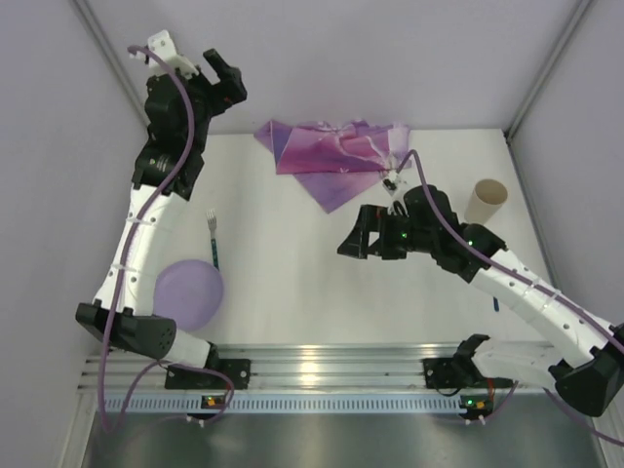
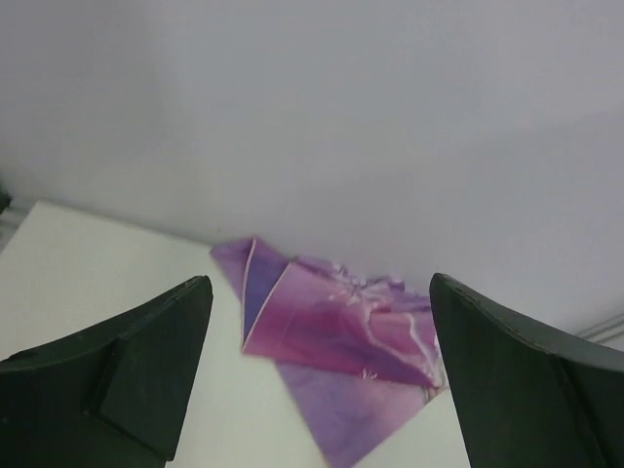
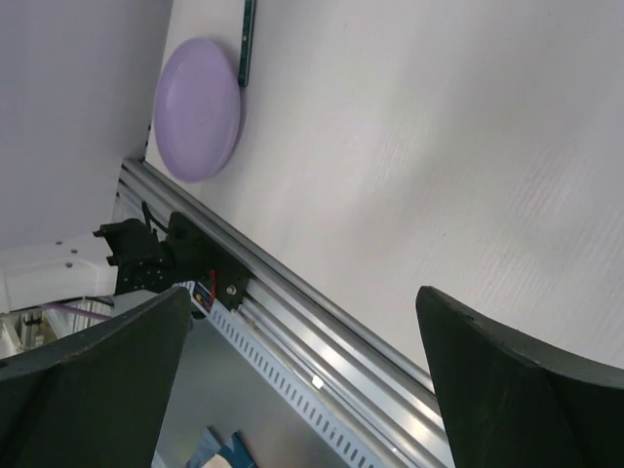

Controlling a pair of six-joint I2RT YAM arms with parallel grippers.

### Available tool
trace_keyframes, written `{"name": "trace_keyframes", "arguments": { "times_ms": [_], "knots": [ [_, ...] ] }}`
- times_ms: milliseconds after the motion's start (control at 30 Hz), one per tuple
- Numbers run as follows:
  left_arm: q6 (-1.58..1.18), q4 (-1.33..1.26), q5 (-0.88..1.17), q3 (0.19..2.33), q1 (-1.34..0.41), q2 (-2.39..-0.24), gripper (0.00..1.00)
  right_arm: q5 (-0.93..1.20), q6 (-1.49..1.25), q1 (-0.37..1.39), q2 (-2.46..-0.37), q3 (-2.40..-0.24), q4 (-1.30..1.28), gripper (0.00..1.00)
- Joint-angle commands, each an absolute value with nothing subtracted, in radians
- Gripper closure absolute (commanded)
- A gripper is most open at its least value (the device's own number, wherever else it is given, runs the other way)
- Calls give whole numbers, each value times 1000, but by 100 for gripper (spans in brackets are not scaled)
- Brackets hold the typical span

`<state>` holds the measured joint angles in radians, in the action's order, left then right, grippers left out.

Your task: Set the dinner table for one person

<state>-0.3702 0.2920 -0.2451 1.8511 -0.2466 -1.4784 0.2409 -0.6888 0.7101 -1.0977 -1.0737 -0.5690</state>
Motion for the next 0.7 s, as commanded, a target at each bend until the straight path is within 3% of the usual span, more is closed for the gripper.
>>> {"name": "trace_keyframes", "arguments": {
  "times_ms": [0,33,67,133,300,367,467,667],
  "knots": [
    [-568,352,-445,1662,-236,-1366,2,265,-687,695,-1045,-1069,-531,0],
    [-531,253,-175,1575,-194,-1330,2,270,-692,695,-1028,-1049,-525,0],
    [-441,63,-32,1399,-189,-1271,2,270,-701,692,-1019,-1040,-520,0],
    [-458,-102,180,1271,-190,-1241,2,273,-710,678,-996,-1020,-526,0],
    [-670,136,149,1268,-222,-1409,2,336,-727,606,-983,-979,-540,0],
    [-649,195,30,1279,-267,-1489,2,328,-707,588,-986,-991,-596,0],
    [-679,199,-58,1253,-342,-1572,2,322,-681,565,-960,-1002,-635,0],
    [-776,124,-44,1290,-449,-1782,2,229,-643,531,-868,-1048,-731,0]
  ]
}}
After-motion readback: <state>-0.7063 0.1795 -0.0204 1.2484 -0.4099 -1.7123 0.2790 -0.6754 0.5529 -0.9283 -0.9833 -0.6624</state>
